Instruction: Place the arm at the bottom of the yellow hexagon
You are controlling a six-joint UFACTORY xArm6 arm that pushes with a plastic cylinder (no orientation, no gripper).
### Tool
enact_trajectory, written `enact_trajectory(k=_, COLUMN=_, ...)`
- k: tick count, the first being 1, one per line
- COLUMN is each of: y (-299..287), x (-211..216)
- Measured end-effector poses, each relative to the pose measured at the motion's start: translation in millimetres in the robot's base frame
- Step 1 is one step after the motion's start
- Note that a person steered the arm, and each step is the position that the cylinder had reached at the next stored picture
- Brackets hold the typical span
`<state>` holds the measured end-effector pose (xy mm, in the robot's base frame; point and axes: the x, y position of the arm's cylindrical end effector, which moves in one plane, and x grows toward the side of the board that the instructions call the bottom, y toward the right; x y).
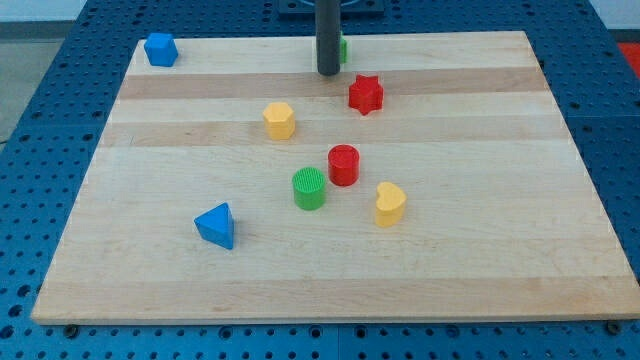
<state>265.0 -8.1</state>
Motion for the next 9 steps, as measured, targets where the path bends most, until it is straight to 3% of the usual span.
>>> enact_trajectory(k=3, y=-80.4, x=27.7)
enact_trajectory(k=5, y=-93.6, x=28.1)
enact_trajectory(k=6, y=-141.4, x=34.1)
enact_trajectory(k=7, y=-171.8, x=70.9)
enact_trajectory(k=8, y=-150.4, x=125.3)
enact_trajectory(k=9, y=-100.4, x=135.8)
